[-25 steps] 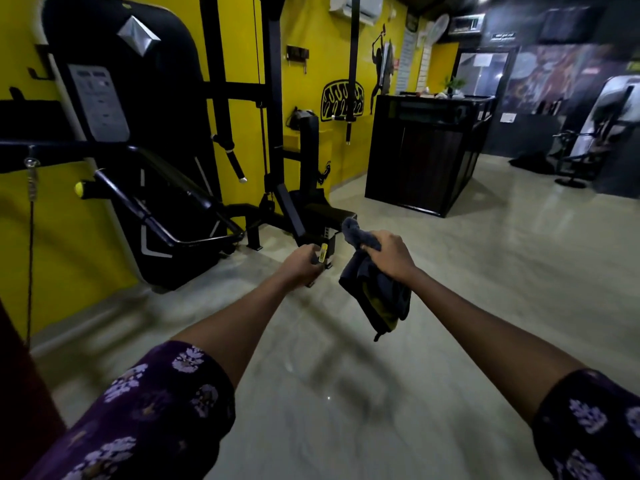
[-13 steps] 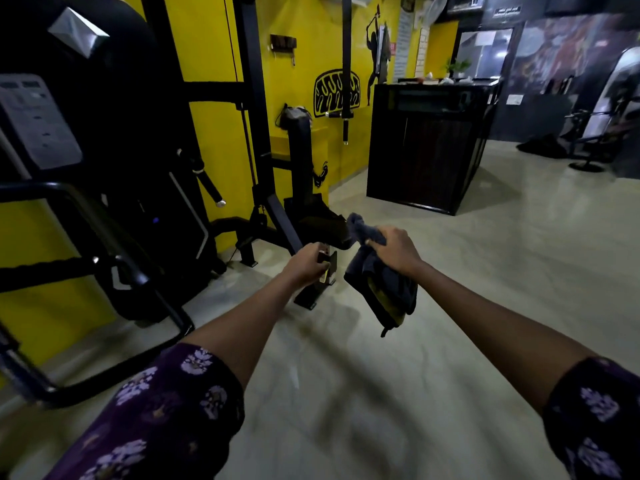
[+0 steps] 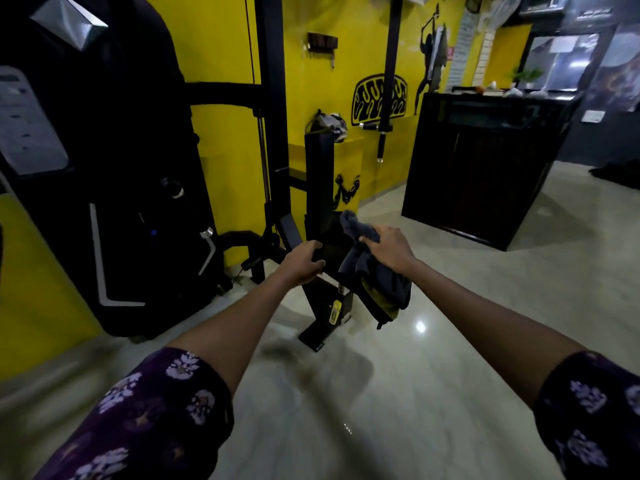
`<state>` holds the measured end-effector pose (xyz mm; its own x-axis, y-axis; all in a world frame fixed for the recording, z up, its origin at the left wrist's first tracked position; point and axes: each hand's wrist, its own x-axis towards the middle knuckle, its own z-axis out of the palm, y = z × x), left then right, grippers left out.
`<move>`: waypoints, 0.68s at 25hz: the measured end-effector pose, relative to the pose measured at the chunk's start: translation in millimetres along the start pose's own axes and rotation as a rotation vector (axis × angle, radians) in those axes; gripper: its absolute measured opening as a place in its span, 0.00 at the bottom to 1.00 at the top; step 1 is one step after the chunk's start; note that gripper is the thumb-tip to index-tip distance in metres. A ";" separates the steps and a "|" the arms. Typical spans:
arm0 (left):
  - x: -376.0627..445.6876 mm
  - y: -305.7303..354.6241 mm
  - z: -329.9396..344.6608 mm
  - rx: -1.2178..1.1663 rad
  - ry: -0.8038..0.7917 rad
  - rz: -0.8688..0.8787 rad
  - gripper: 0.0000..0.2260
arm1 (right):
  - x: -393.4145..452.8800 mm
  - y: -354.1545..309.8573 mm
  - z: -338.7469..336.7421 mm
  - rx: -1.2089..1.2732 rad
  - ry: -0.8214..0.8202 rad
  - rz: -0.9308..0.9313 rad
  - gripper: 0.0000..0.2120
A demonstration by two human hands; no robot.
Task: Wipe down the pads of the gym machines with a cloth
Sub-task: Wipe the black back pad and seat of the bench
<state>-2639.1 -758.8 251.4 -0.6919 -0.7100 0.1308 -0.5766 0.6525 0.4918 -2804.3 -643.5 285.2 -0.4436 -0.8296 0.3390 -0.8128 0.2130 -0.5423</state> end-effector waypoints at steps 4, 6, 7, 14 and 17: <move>83.2 -16.7 7.7 0.022 0.012 -0.030 0.22 | 86.2 35.8 28.1 0.033 -0.037 -0.027 0.11; 128.3 -32.7 10.7 0.033 0.013 -0.057 0.22 | 129.0 52.2 44.9 0.054 -0.042 -0.035 0.12; 154.4 -43.1 13.4 0.045 0.013 -0.059 0.21 | 151.6 60.8 53.8 0.051 -0.042 -0.048 0.12; 335.3 -108.1 14.5 0.022 -0.001 -0.039 0.23 | 322.0 108.3 91.9 -0.011 -0.050 -0.066 0.16; 396.2 -125.8 14.3 -0.037 0.045 -0.081 0.23 | 378.1 123.4 105.7 0.002 -0.022 -0.042 0.16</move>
<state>-2846.9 -1118.3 229.0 -0.6228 -0.7719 0.1278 -0.6129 0.5829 0.5335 -3032.3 -985.5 265.2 -0.4008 -0.8489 0.3446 -0.8296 0.1767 -0.5297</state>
